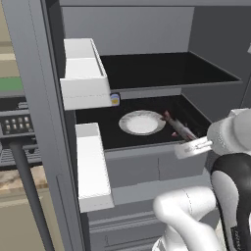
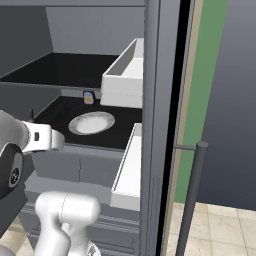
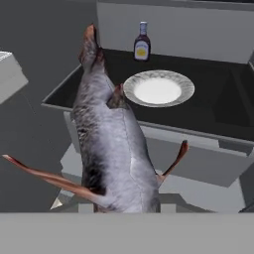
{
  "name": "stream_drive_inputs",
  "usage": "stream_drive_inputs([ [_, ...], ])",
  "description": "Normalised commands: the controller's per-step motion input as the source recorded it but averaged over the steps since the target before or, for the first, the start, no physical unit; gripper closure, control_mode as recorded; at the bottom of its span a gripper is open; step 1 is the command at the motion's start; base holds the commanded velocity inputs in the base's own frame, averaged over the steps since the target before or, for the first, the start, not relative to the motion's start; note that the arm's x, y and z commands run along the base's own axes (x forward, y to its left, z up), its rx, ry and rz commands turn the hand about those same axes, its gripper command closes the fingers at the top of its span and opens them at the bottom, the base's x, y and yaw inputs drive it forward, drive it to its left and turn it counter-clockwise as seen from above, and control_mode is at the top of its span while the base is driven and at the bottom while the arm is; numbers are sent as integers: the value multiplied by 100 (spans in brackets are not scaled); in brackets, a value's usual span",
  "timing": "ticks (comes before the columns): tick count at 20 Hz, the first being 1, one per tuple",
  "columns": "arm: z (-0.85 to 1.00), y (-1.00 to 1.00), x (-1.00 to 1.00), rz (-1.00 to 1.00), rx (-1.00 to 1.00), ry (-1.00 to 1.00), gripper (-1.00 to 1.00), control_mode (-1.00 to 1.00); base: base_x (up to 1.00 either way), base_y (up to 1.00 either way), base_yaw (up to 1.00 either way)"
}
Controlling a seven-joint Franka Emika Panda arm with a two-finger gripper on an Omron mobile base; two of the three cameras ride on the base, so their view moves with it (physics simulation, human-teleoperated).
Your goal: Retrieve the fish from the fridge and place it on the saucepan with marinade on the stove.
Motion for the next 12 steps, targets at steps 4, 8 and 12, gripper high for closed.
stream_drive_inputs([
  [4,16,-2,-80,0,0,-9,100,-100,0,0,0],
  [8,0,0,-40,0,0,-4,100,-100,0,0,0],
  [12,0,-1,-23,-2,0,0,100,-100,0,0,0],
])
